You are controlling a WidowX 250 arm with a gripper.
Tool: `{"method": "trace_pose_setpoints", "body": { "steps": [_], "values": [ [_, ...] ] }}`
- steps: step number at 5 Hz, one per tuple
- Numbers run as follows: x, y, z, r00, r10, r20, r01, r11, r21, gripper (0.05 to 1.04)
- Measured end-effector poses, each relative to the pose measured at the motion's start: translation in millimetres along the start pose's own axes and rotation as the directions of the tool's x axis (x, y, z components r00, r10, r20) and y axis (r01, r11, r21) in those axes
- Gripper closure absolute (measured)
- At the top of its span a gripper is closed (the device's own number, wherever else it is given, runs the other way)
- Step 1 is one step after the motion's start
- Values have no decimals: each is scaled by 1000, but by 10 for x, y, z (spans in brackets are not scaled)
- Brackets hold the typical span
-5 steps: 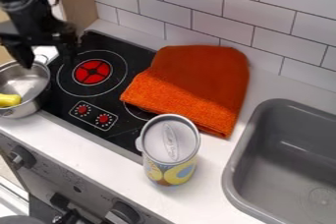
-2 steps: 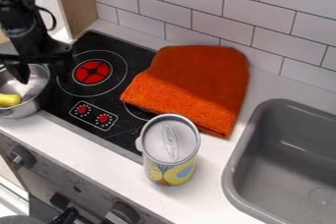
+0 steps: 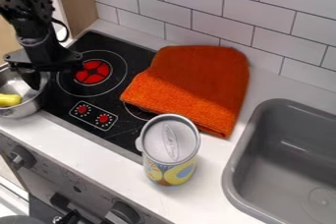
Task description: Move the silver pot to the left burner beside the orange cloth
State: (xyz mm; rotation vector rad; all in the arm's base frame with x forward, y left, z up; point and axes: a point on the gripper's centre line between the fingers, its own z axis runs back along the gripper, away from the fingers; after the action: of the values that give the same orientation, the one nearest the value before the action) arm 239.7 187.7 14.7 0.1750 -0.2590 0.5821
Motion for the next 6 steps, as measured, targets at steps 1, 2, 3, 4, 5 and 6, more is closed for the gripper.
{"method": "trace_pose_setpoints", "body": {
  "steps": [1,2,3,4,5,6],
  "values": [
    [8,2,-26,1000,10,-4,-10,1000,15,665],
    [17,-13,-42,1000,17,-10,-17,1000,23,904],
    [10,-14,-32,999,24,-23,-23,999,41,1011],
    [-23,-21,-5,995,84,-63,-78,994,81,1026],
    [-74,-67,55,976,179,-124,-164,979,123,1026],
    [-83,-107,96,962,246,-122,-223,959,176,1026]
  ]
}}
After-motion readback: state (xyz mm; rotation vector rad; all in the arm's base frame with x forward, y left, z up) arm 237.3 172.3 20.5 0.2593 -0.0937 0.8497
